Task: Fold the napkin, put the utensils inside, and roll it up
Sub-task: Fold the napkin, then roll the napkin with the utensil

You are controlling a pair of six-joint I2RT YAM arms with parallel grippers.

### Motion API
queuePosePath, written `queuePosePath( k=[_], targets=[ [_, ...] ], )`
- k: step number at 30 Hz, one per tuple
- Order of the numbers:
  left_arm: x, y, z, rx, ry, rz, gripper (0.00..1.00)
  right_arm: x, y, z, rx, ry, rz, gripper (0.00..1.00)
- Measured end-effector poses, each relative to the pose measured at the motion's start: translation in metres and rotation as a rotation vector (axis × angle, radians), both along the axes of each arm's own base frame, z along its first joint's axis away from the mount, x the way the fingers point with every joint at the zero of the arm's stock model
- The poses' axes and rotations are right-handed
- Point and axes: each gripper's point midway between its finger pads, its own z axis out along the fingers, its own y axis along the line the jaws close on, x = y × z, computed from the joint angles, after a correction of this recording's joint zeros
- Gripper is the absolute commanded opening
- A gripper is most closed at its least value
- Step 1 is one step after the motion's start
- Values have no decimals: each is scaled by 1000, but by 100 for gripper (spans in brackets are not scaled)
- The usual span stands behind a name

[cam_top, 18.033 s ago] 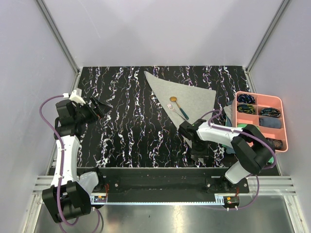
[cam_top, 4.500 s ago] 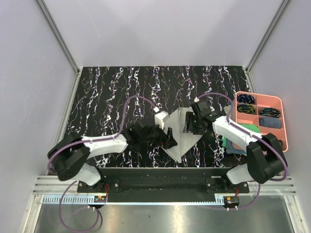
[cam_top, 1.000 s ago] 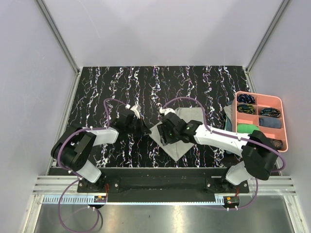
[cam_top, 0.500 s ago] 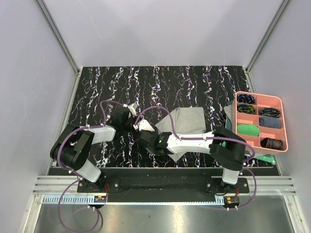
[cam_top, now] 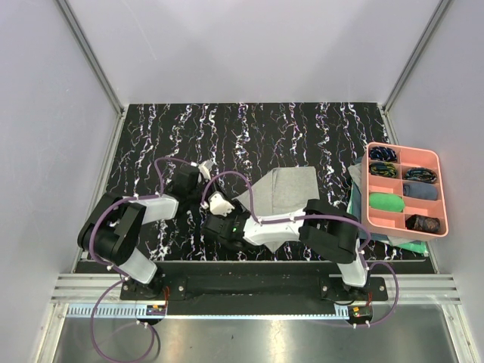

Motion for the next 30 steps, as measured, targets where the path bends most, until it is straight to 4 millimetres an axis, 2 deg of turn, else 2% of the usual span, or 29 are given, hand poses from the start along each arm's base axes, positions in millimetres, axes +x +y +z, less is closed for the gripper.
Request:
queuePosePath(
  k=[8,15,17,23,30],
  targets=[
    [3,3,3,-5,-4,11,0,-1,-12,0,-18,-42,-46,61],
    [4,5,4,-9,-5,14,0,-13,-29,1,-58,-61,-62,59],
    [5,5,4,-10,-6,15,0,-16,-30,1,-68,-63,-59,55],
    [5,6,4,-10,-6,17,0,-25,-32,2,-88,-68,-49,33],
    [5,5,4,-11,-7,16,0,-26,-34,2,-96,-66,-52,19]
  ],
)
